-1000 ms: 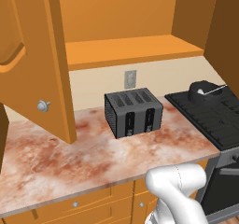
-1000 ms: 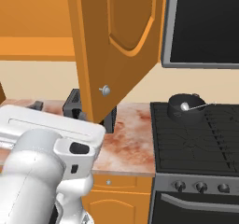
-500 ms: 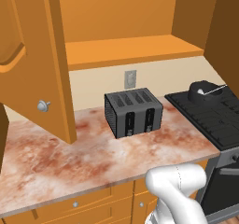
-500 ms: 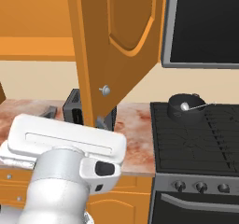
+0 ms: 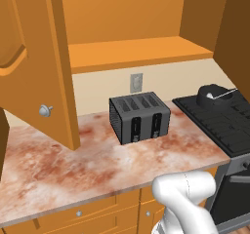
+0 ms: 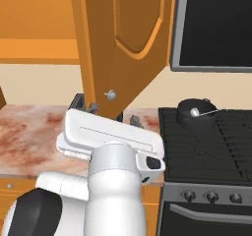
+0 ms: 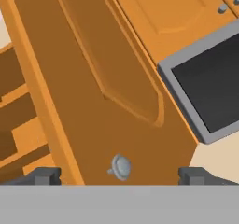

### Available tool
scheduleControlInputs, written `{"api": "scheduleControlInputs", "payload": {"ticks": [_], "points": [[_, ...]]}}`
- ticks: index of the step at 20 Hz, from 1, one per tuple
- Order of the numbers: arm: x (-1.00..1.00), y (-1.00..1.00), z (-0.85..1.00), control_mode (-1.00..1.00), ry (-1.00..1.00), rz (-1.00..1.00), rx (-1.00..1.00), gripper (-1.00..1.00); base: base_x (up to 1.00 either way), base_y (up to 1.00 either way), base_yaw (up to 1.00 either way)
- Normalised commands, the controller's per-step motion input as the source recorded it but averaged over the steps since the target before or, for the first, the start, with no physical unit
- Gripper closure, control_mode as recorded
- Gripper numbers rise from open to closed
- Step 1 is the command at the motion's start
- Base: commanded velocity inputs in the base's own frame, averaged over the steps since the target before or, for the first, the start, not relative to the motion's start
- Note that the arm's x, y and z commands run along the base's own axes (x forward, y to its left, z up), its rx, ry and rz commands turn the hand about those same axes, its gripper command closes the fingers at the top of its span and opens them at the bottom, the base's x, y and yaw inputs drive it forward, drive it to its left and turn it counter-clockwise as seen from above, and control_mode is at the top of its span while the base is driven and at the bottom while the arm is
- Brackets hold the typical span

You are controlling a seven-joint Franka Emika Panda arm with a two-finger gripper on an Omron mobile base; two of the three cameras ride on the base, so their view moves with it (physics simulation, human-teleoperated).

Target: Open the cabinet and move the ladle to the pot. Then close the cabinet.

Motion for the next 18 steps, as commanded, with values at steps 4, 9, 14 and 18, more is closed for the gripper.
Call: {"api": "scheduleControlInputs", "payload": {"ticks": [4, 9, 14, 18], "points": [[0.79, -0.32, -0.10, -1.00, 0.00, 0.11, 0.19, -1.00, 0.00, 0.00, 0.00], [0.95, -0.14, -0.06, -1.00, 0.00, 0.10, 0.19, -1.00, 0.00, 0.00, 0.00], [0.90, -0.04, -0.01, -1.00, 0.00, 0.09, 0.19, -1.00, 0.00, 0.00, 0.00], [0.53, 0.00, 0.00, -1.00, 0.00, 0.11, 0.17, -1.00, 0.00, 0.00, 0.00]]}}
